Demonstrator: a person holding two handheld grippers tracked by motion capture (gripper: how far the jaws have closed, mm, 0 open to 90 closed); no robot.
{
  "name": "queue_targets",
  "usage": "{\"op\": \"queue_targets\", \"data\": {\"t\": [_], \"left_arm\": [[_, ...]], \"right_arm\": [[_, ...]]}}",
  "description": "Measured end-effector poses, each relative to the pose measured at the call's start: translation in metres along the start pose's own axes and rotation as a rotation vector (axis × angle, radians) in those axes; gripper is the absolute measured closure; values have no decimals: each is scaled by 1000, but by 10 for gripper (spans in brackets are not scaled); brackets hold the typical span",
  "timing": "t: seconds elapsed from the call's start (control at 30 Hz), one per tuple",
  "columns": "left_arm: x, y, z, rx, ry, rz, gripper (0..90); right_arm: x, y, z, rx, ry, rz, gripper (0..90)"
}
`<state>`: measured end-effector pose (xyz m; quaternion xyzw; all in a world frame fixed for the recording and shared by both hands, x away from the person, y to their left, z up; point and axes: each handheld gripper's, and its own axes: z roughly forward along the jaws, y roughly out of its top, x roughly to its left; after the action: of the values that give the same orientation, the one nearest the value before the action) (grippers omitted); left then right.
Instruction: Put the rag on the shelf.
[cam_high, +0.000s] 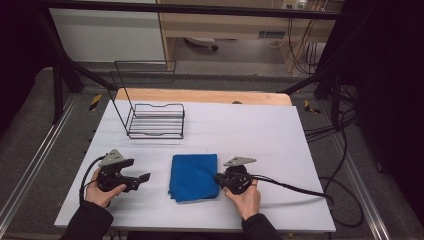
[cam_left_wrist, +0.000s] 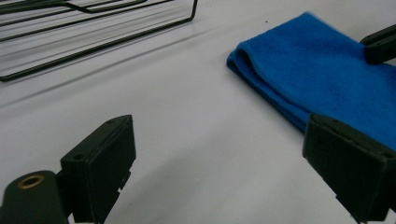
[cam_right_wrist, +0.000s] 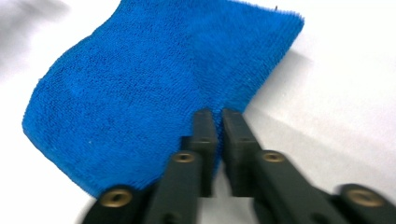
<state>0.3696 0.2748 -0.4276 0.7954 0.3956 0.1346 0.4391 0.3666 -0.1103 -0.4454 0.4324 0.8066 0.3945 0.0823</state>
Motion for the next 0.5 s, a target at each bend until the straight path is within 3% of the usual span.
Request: {"op": "queue_targets", "data": {"t": [0.23,0.3,0.5], "left_arm": [[-8,23,8,-5,-8,-50,46],[-12,30,13,-4,-13,-43,46],[-22,50,38,42,17,-17,75]], "right_arm": [[-15,7,-20,-109,36,-50,410],[-22,9,-25,-135,34,-67,303],[-42,8,-39,-172,56,-67,145]]}}
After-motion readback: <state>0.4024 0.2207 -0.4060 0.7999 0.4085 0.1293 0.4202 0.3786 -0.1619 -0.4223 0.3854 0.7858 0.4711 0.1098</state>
